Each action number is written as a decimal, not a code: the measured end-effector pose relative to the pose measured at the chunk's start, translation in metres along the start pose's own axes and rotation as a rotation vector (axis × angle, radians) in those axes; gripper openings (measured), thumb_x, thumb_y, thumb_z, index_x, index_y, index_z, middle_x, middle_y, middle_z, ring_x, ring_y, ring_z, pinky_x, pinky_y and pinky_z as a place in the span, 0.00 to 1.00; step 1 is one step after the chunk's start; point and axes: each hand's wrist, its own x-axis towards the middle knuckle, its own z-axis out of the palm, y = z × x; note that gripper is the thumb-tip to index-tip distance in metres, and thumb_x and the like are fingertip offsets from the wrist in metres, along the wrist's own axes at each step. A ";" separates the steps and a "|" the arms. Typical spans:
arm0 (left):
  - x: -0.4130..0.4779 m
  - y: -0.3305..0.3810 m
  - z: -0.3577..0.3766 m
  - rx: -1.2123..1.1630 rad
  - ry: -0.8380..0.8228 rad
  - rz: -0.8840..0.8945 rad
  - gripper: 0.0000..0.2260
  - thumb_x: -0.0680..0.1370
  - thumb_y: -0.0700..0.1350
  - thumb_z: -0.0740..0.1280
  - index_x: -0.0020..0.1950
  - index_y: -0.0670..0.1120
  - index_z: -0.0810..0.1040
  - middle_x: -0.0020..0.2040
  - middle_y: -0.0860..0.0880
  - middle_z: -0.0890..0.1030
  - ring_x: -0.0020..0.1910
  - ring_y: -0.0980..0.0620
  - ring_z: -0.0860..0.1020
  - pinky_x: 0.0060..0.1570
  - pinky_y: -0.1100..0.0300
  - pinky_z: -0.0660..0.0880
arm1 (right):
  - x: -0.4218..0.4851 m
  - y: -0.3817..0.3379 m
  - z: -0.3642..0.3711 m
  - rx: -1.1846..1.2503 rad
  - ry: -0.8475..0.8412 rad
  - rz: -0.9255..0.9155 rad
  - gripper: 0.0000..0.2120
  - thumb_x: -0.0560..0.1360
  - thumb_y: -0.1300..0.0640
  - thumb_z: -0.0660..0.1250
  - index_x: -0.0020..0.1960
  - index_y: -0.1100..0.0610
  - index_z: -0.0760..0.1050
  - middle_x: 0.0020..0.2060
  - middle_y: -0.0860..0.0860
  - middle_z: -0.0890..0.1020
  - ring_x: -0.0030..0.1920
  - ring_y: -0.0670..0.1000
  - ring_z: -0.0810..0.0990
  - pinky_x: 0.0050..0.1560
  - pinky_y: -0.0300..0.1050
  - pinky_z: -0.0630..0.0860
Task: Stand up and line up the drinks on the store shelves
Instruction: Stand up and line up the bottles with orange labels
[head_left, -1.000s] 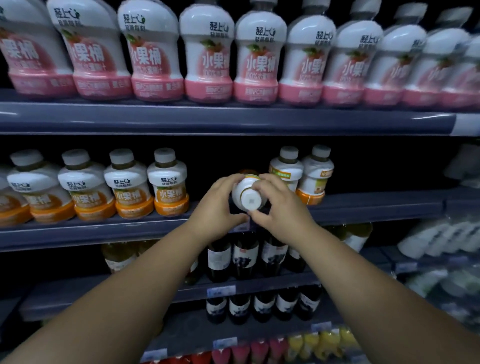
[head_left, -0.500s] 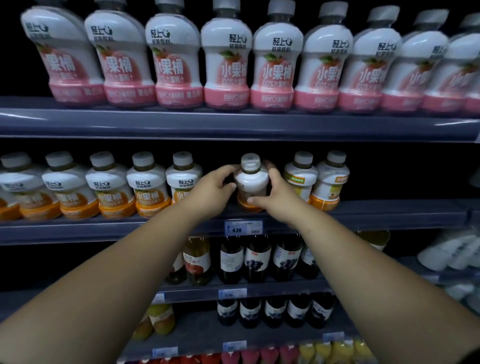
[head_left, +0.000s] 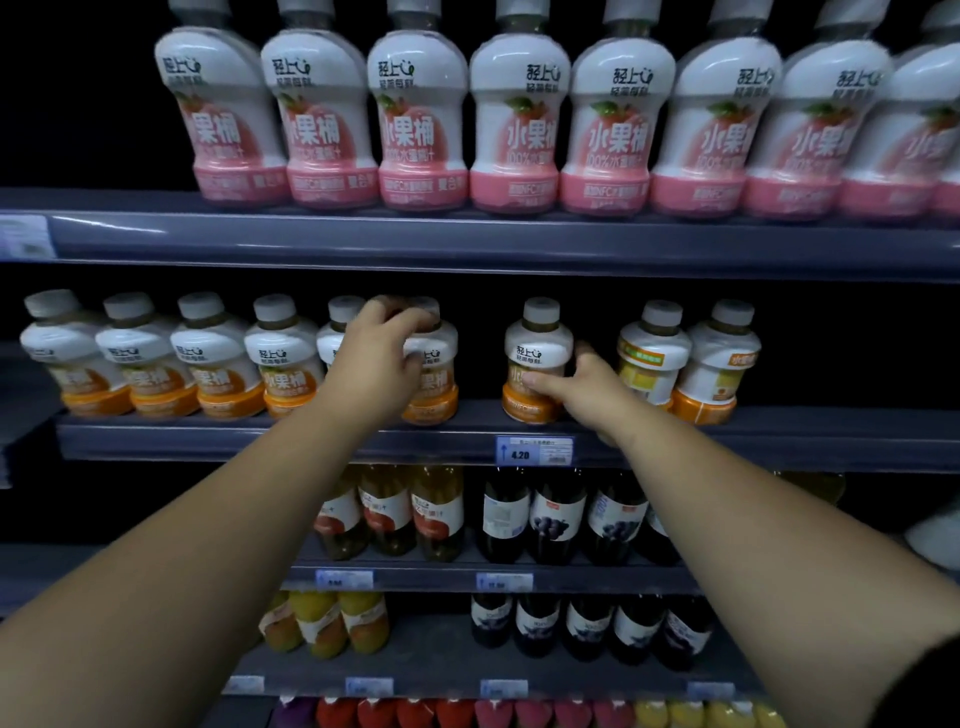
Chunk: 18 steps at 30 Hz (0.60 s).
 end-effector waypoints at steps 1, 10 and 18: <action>-0.003 -0.004 0.000 0.021 -0.031 0.001 0.18 0.77 0.36 0.67 0.65 0.49 0.78 0.68 0.44 0.69 0.66 0.42 0.71 0.62 0.53 0.72 | 0.001 0.000 0.004 -0.001 0.001 -0.002 0.27 0.73 0.55 0.77 0.67 0.52 0.69 0.56 0.48 0.78 0.54 0.46 0.77 0.55 0.43 0.71; -0.017 -0.016 0.004 0.087 -0.038 0.073 0.25 0.76 0.32 0.64 0.71 0.49 0.74 0.71 0.42 0.68 0.69 0.42 0.70 0.61 0.55 0.72 | 0.011 -0.001 0.044 -0.077 -0.092 0.013 0.32 0.70 0.54 0.79 0.70 0.54 0.70 0.61 0.51 0.80 0.60 0.51 0.79 0.63 0.51 0.75; -0.024 -0.003 0.015 0.095 0.022 0.112 0.22 0.73 0.37 0.71 0.67 0.48 0.76 0.69 0.42 0.71 0.69 0.42 0.68 0.66 0.46 0.70 | -0.001 0.000 0.036 -0.116 -0.119 0.005 0.36 0.70 0.52 0.79 0.73 0.53 0.65 0.67 0.52 0.76 0.65 0.51 0.75 0.67 0.56 0.74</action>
